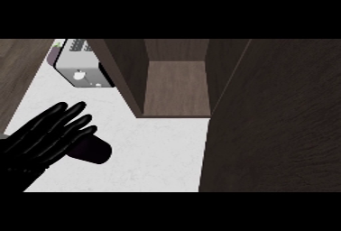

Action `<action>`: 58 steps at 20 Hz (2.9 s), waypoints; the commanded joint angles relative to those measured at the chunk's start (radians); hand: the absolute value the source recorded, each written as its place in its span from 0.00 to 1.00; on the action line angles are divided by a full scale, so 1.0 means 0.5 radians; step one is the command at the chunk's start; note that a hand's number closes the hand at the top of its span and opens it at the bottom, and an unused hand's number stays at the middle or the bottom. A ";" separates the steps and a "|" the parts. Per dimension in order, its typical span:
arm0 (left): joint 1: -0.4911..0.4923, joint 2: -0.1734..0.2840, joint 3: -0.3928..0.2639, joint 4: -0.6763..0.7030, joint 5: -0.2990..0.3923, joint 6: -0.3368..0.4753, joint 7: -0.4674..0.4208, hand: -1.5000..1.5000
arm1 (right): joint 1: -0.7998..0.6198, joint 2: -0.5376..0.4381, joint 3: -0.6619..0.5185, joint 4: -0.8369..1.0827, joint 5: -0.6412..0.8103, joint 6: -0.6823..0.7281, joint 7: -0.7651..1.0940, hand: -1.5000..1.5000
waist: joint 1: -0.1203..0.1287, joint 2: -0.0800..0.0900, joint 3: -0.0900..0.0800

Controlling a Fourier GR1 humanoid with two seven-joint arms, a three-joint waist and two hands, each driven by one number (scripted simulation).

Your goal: Pick up the wine, place it into the cabinet and close the cabinet

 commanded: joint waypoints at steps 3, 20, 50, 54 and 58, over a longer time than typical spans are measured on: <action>-0.076 0.027 0.172 0.176 -0.093 -0.117 -0.044 0.00 | 0.002 -0.015 -0.004 -0.277 0.004 -0.043 0.185 0.00 | -0.007 0.001 0.000; -0.257 0.031 0.372 1.206 -0.522 -0.709 -0.506 0.00 | -0.104 0.073 -0.052 -0.063 0.004 0.009 0.081 0.00 | -0.002 0.005 0.000; -0.530 -0.013 0.221 3.210 -1.918 -1.063 -2.283 0.00 | 0.136 0.171 0.042 -0.185 0.056 0.133 -0.011 0.00 | -0.031 0.009 -0.001; -0.529 -0.039 0.175 3.387 -1.991 -1.041 -2.460 0.00 | -0.004 0.133 -0.099 -0.153 -0.046 0.107 0.091 0.00 | -0.027 0.010 -0.002; -0.671 0.001 0.260 3.586 -1.883 -1.137 -2.421 0.00 | -0.082 0.114 -0.036 -0.230 0.020 0.063 0.255 0.00 | -0.034 0.009 -0.004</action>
